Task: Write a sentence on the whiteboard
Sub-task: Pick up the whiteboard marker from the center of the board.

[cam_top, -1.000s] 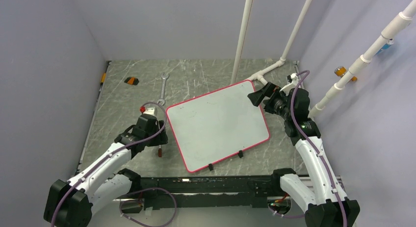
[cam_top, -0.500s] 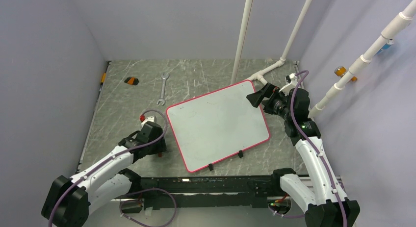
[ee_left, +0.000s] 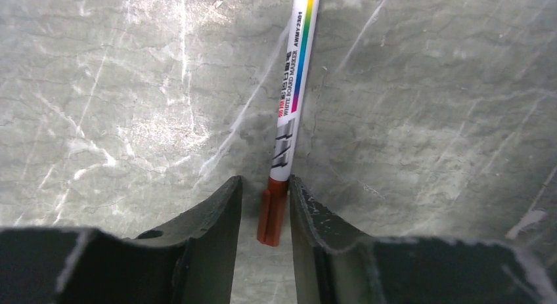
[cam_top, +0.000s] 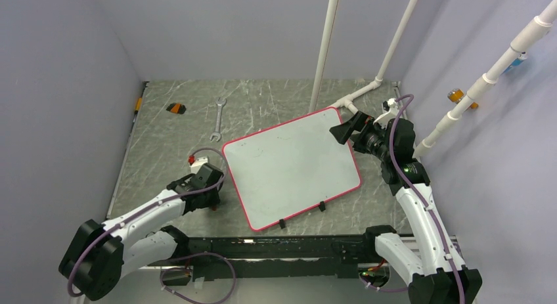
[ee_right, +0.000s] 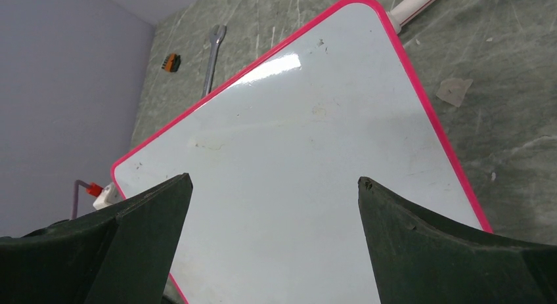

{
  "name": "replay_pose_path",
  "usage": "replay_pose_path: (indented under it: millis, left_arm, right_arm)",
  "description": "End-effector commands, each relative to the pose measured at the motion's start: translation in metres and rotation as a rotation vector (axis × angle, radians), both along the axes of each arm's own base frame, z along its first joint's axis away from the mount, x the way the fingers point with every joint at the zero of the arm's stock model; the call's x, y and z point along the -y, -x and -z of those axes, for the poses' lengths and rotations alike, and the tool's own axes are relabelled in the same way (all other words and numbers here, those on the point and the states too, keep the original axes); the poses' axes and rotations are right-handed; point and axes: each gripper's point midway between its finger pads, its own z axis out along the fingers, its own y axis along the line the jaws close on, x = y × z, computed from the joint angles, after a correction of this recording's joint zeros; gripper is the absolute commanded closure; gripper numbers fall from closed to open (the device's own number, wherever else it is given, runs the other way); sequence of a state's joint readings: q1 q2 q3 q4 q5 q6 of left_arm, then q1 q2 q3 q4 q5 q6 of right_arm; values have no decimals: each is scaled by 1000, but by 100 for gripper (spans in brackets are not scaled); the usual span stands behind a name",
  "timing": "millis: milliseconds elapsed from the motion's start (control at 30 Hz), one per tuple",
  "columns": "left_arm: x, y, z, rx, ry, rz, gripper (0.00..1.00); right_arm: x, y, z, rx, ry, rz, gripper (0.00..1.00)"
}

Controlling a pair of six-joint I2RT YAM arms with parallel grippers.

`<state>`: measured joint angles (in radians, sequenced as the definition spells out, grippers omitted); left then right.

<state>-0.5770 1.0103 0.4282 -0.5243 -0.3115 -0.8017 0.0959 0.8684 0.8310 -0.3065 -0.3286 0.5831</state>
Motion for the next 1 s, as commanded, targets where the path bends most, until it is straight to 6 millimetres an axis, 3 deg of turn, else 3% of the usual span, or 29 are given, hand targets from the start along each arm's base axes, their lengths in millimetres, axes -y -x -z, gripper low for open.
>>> replay_pose_path:
  millis: [0,133,267,500,967]
  left_arm:
    - [6,3,7,-42,-7,-17,66]
    - [9,3,8,-49,-24,-11,78]
    - [10,2,8,-49,-30,-8,100]
    - [11,-4,-11,8,-13,8,100]
    - [4,-6,-87,187,62,7,100]
  right_arm:
    - [-4,2,-16,57,-4,-26,0]
    - [-4,3,-16,54,-4,-31,0]
    - [-5,3,-14,50,-4,-36,0]
    - [-12,5,-21,60,-32,-77,0]
    - [-42,18,-39,77,-112,-274,0]
